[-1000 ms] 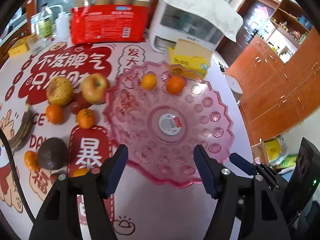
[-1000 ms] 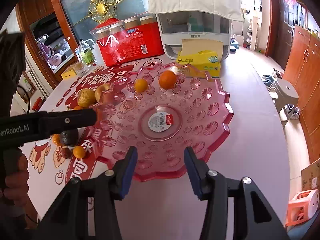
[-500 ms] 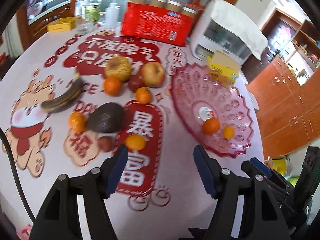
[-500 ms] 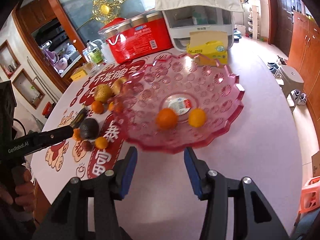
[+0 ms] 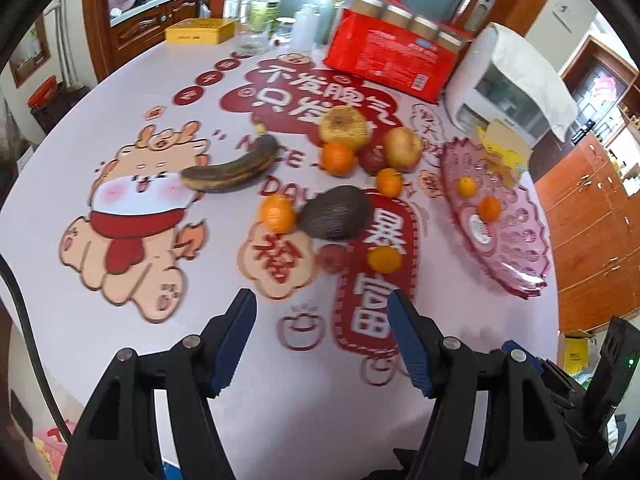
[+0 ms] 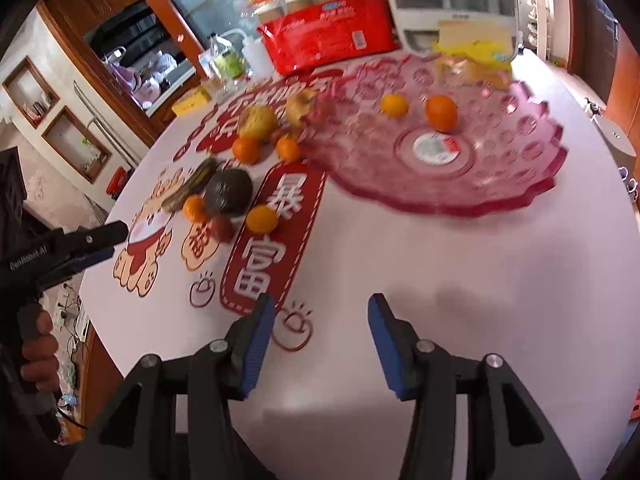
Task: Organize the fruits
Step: 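Withdraw the left tool from the bowl toward the brown banana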
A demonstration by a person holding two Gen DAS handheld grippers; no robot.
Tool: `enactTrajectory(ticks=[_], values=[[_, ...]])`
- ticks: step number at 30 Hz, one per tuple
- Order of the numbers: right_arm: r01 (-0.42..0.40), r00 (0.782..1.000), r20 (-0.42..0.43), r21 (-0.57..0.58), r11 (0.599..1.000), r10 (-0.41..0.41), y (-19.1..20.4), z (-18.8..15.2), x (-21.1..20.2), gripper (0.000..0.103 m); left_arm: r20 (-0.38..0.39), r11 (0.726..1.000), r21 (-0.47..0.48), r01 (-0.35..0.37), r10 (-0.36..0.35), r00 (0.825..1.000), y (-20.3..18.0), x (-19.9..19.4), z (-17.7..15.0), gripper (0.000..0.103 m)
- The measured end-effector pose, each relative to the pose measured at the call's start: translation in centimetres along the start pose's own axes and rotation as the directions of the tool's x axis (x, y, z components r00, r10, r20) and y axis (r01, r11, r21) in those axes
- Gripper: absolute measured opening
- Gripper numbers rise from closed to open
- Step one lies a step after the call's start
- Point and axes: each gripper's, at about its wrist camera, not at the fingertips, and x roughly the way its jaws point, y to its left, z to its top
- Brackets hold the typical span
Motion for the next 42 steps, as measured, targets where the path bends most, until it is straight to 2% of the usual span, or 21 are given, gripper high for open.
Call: enactTrajectory(ticks=[6,11,20,23,26,33,37,42], values=[[-0.016,1.0,-0.026,0.058,0.998,0.017,2.1,-0.7,1.5,0.049,-0.022,0.999,0.022,-0.048,0.048,0.999,4.0,-0.3,1.6,0.067],[-0.016,1.0,-0.022,0.153,0.988,0.019,4.1,-0.7,3.2,0.049,-0.051,0.997,0.05,-0.066,0.069,0.996,7.1,-0.2,3.6,0.067],[0.003,1.0,0.02,0.245,0.97,-0.008,8.0,-0.9,6.0,0.049,-0.105,0.978,0.198,-0.059,0.081,0.991,9.9,1.1,6.8,0.068],[0.029,0.998,0.039,0.269,0.963,-0.041,9.2,-1.0,7.0,0.049,-0.121,0.956,0.286,-0.067,0.106,0.987,9.9,1.7,7.8,0.073],[0.068,0.995,0.051,0.287,0.956,-0.086,10.6,-0.9,8.2,0.049,-0.151,0.932,0.361,-0.023,0.083,0.985,9.7,2.2,9.1,0.074],[0.164,0.979,0.08,0.261,0.951,-0.19,13.3,-0.5,10.1,0.049,-0.198,0.838,0.545,0.04,0.081,0.977,8.4,4.3,12.0,0.078],[0.207,0.967,0.096,0.229,0.951,-0.234,14.8,0.0,10.8,0.049,-0.234,0.804,0.591,0.063,0.097,0.967,7.5,6.3,13.5,0.079],[0.304,0.937,0.131,0.159,0.939,-0.325,16.7,0.9,11.6,0.049,-0.253,0.767,0.638,0.06,0.135,0.958,6.4,9.5,14.8,0.079]])
